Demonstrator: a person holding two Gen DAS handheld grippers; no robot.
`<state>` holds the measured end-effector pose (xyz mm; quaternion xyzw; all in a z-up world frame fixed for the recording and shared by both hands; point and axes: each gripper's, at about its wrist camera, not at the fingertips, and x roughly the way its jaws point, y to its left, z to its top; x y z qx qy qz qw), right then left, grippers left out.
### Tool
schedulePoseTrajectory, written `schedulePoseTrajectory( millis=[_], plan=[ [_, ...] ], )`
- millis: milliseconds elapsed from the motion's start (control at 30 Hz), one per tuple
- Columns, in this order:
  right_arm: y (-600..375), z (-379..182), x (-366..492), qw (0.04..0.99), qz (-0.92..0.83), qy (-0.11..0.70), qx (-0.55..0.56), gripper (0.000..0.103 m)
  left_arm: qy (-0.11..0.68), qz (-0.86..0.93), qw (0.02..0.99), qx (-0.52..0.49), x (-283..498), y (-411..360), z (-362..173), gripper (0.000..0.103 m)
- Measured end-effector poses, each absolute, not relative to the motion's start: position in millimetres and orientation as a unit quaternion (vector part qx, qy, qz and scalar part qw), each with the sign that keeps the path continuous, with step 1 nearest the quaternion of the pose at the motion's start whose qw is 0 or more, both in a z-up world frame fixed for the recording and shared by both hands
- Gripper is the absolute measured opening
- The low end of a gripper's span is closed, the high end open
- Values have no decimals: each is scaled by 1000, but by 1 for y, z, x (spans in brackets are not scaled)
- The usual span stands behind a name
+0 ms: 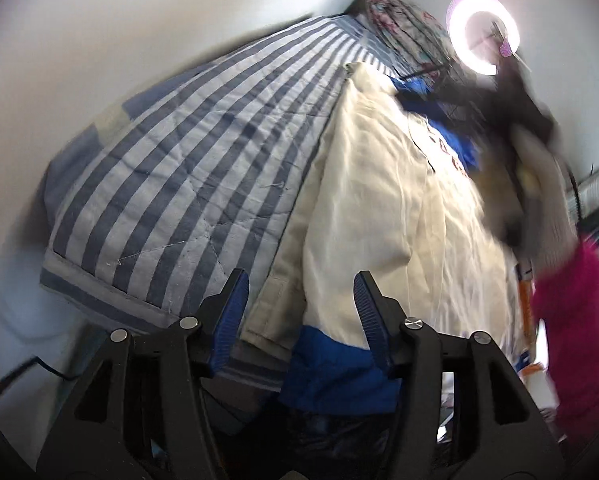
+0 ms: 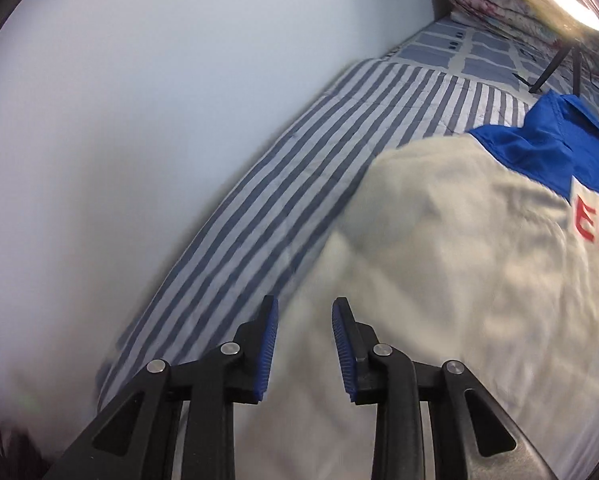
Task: Fold large clothes
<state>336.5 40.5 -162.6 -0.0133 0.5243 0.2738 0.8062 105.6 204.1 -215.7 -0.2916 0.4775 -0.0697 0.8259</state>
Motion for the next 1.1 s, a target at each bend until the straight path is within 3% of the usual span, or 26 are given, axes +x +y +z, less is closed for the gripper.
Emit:
schedulePoseTrajectory(
  millis=[300, 367, 433, 533, 867, 1100],
  plan=[
    [8, -196, 211, 786, 302, 538, -21, 29, 506, -73, 803, -306, 121, 206, -240, 52],
    [18, -200, 198, 795, 301, 523, -52, 29, 509, -71, 803, -300, 121, 203, -242, 47],
    [22, -213, 200, 793, 300, 525, -68, 29, 515, -68, 808, -278, 124, 196, -241, 30],
    [33, -234, 192, 791, 299, 527, -88, 29, 515, -66, 816, -253, 124, 186, -239, 17],
    [-2, -202, 213, 822, 262, 505, -38, 29, 484, -86, 834, -252, 118, 179, -214, 15],
    [-9, -232, 242, 799, 247, 548, -10, 32, 470, -104, 839, -255, 115, 173, -202, 15]
  ],
)
